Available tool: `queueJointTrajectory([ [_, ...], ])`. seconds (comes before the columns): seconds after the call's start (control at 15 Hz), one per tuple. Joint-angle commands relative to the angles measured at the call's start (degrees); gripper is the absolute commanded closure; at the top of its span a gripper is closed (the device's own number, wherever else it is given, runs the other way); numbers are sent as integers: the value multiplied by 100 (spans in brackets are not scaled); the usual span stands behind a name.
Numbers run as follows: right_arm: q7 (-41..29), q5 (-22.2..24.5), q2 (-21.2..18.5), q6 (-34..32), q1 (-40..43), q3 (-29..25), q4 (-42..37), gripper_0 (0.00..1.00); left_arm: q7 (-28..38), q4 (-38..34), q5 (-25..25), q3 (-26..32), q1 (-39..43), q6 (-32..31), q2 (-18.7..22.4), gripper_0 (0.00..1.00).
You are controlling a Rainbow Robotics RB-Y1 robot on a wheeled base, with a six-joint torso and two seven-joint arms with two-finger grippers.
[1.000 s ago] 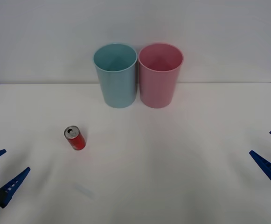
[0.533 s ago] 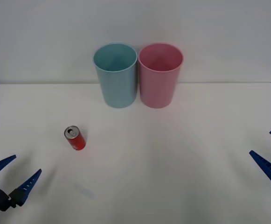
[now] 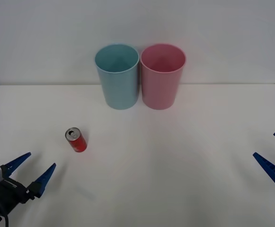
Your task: Grasp the object on the table and drop it into the matching bin: aluminum can to the light blue bin, PET bottle to the pink bin.
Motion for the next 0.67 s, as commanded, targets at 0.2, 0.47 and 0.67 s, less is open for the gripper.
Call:
queueJointTrajectory([
  [0.2, 0, 0, 0, 0, 0, 0, 0, 0, -81, 322, -125, -121, -460, -1, -277, 0],
  [0.47, 0, 0, 0, 0, 0, 0, 0, 0, -168, 823, -213, -270, -979, -1, -339, 0],
  [0.67, 0, 0, 0, 0, 0, 0, 0, 0, -204, 1025, -221, -473, -1278, 131, -330, 0],
])
